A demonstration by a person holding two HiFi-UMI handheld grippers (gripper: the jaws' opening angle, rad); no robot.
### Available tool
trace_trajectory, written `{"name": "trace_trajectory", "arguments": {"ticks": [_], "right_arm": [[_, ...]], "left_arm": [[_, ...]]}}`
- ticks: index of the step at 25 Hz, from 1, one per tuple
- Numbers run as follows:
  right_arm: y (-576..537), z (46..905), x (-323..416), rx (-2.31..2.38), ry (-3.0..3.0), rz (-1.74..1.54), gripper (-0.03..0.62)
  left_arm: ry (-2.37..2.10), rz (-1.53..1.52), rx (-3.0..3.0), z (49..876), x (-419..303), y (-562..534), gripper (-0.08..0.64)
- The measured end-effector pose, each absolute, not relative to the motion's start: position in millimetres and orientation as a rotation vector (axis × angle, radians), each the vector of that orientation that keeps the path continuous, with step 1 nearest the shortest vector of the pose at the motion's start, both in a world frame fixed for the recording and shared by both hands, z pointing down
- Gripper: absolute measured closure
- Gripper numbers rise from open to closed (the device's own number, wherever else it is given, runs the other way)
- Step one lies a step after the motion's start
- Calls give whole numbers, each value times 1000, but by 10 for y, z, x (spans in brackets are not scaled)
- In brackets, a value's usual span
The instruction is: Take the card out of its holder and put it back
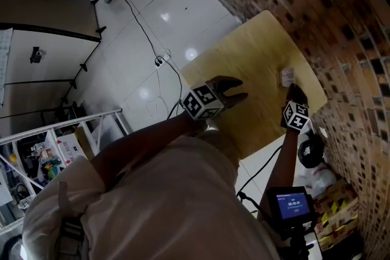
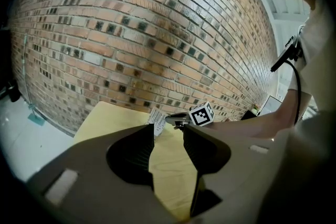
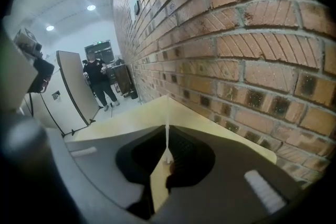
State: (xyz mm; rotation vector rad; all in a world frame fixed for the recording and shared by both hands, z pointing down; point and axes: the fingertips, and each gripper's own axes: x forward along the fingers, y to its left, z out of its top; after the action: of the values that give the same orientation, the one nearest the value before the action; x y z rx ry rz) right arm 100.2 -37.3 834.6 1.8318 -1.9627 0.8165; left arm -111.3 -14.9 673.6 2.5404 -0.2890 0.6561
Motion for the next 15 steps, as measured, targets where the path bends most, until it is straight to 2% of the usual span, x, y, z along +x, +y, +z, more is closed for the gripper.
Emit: {"name": "trace_trajectory", "arguments": {"ticks": [15], "right_arm": [[-176,7280,1147,2032,-2005,753,577]], "left_arm": [[-207,547,2601,6457,-796,-287,388]]}}
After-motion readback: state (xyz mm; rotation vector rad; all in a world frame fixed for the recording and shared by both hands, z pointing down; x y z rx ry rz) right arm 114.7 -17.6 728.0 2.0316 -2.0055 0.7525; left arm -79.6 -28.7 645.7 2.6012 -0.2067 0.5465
